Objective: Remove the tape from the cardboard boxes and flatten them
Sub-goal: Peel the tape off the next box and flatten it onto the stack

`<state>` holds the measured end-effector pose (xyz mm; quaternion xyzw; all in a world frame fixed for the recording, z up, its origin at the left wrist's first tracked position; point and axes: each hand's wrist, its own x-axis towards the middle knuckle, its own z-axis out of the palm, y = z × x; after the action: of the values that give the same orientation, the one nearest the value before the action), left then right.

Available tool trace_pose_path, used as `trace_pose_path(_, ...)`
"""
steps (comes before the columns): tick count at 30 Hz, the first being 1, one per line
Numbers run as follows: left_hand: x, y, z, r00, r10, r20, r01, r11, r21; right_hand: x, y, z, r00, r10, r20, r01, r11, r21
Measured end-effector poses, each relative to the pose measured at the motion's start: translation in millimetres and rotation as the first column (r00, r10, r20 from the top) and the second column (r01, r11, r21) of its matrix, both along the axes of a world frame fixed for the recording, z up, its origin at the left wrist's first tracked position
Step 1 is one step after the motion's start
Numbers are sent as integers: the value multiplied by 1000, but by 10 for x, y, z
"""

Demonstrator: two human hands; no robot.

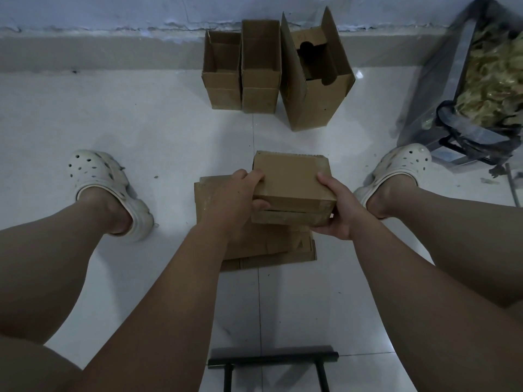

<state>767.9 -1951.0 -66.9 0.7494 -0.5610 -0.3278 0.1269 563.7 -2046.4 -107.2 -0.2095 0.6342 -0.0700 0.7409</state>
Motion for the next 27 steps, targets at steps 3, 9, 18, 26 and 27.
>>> trace_pose_path(3,23,-3,12,1000,-17,4,17,1000,-2,-17,7,-24,1000,30,5,-30,1000,-7)
trace_pose_path(9,49,-72,74,999,-36,30,36,999,-3,-35,24,0,998,44,38,-42,998,-51)
trace_pose_path(18,116,-223,256,999,-4,46,8,997,-82,111,-149,186,999,-19,42,24,990,-139)
trace_pose_path(26,-6,-97,206,994,102,48,-92,979,-180,120,-33,113,999,-48,3,48,994,-101)
trace_pose_path(27,-32,-92,205,992,116,56,-104,977,-188,115,-20,103,999,-49,0,48,994,-100)
